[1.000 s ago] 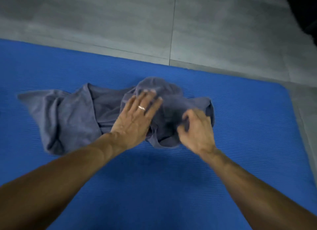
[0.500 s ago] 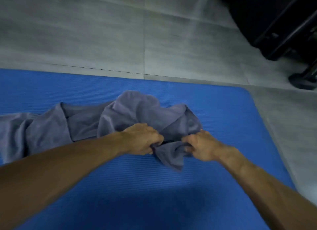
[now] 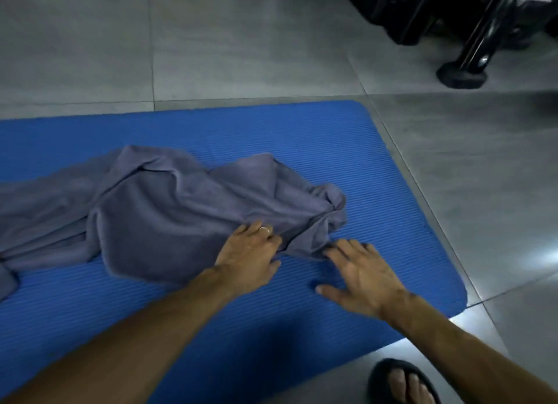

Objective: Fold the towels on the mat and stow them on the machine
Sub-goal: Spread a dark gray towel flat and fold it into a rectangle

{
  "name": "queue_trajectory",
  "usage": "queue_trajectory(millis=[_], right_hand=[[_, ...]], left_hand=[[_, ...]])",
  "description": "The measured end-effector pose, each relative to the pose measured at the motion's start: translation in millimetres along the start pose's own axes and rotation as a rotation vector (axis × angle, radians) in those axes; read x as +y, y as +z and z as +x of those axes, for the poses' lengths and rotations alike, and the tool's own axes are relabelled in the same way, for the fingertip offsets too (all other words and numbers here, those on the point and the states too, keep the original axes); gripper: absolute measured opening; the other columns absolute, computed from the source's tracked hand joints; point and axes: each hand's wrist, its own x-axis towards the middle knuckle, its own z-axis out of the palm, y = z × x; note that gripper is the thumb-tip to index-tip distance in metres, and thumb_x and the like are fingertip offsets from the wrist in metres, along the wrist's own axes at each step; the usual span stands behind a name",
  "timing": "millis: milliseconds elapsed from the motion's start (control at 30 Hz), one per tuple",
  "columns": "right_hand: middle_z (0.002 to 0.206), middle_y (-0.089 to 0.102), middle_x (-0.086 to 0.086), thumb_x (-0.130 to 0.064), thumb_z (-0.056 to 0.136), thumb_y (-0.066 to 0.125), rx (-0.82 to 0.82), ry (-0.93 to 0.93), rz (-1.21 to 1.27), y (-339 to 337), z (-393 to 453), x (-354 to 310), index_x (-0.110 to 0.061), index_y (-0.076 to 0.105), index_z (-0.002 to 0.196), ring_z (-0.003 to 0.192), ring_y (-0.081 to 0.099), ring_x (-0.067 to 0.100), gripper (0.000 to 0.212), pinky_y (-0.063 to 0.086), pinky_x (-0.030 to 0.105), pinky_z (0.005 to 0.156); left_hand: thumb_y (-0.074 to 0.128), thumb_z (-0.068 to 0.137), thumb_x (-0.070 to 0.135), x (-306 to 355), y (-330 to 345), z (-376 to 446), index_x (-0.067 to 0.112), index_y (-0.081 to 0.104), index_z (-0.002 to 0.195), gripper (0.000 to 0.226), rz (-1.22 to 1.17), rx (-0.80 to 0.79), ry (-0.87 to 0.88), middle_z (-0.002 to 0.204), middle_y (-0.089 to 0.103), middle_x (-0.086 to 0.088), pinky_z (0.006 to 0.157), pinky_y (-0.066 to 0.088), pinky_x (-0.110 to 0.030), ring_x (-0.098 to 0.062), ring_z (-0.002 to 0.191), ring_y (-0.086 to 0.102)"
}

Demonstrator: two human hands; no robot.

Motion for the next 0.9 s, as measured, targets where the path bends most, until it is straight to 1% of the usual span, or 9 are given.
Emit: queue_trajectory(millis=[67,167,267,400,600,667,733,833,900], right_hand=[[0.105,0.059,0.002,-0.063,0.079,0.049,-0.012,-0.008,0.018,17,6,0,-0.018,0.062,0.112,0.091,0.058,0.025,0.057,0.051,0.040,0.074],[0.093,0.061,0.005,-0.030,0.068,0.078,0.148,-0.087,0.062,27,27,2,-0.017,0.067,0.102,0.082,0.059,0.027,0.038,0.049,0.038,0.064],[0.078,0.060,0.005,-0.005,0.050,0.079,0.227,-0.156,0.061,19,30,37,-0.016,0.069,0.086,0.071,0.058,0.028,0.038,0.045,0.034,0.057],[0.080,0.053,0.006,-0.013,0.071,0.048,0.304,-0.009,-0.017,3,1,107,-0.017,0.070,0.087,0.076,0.046,0.026,0.027,0.039,0.037,0.060],[0.094,0.059,-0.001,-0.026,0.078,0.043,-0.222,-0.049,0.051,5,-39,135,-0.027,0.073,0.090,0.099,0.050,0.024,0.032,0.036,0.035,0.078],[0.080,0.061,0.003,-0.030,0.075,0.037,-0.069,0.057,0.290,-1,-19,136,-0.019,0.068,0.071,0.085,0.058,0.030,0.033,0.045,0.036,0.073],[0.079,0.064,0.006,-0.025,0.080,0.044,0.125,0.198,0.470,-6,15,140,-0.015,0.068,0.077,0.080,0.062,0.032,0.026,0.051,0.040,0.071],[0.104,0.069,0.008,-0.029,0.092,0.057,0.035,0.369,0.638,-15,76,135,-0.012,0.067,0.111,0.099,0.063,0.027,0.028,0.049,0.038,0.090],[0.105,0.069,0.011,-0.030,0.098,0.049,-0.058,0.369,0.745,-12,109,123,-0.009,0.068,0.104,0.102,0.061,0.030,0.029,0.047,0.037,0.090]], left_hand=[[0.065,0.084,0.035,7,3,3,0.016,0.065,0.108,0.030,-0.009,0.037,-0.068,0.107,0.062,-0.005,0.090,0.047,-0.037,-0.024,0.106,0.057],[0.074,0.077,0.022,17,3,12,0.015,0.068,0.092,0.018,-0.128,0.141,-0.175,0.088,0.064,-0.004,0.068,0.055,-0.036,-0.026,0.084,0.065],[0.056,0.093,0.028,42,-7,27,0.016,0.068,0.103,0.019,-0.247,0.146,-0.205,0.099,0.066,-0.003,0.077,0.047,-0.034,-0.023,0.094,0.062],[0.048,0.098,0.035,102,-11,55,0.019,0.069,0.101,0.027,-0.361,0.234,-0.110,0.096,0.066,0.001,0.075,0.045,-0.033,-0.018,0.094,0.060],[0.045,0.097,0.043,159,13,63,0.019,0.065,0.100,0.032,-0.243,-0.053,0.024,0.106,0.064,0.001,0.081,0.044,-0.034,-0.018,0.103,0.057],[0.046,0.094,0.049,149,10,65,0.022,0.065,0.095,0.033,-0.297,0.056,-0.038,0.101,0.064,0.004,0.077,0.045,-0.031,-0.015,0.099,0.057],[0.052,0.091,0.043,127,3,77,0.021,0.066,0.096,0.027,-0.228,0.266,-0.103,0.097,0.065,0.002,0.071,0.050,-0.032,-0.017,0.094,0.059],[0.062,0.085,0.025,82,-11,102,0.015,0.064,0.113,0.030,-0.041,0.359,-0.249,0.107,0.062,-0.006,0.080,0.051,-0.039,-0.026,0.100,0.056],[0.060,0.086,0.022,54,-21,117,0.016,0.054,0.129,0.044,0.059,0.290,-0.350,0.124,0.056,-0.009,0.093,0.042,-0.043,-0.030,0.115,0.049]])
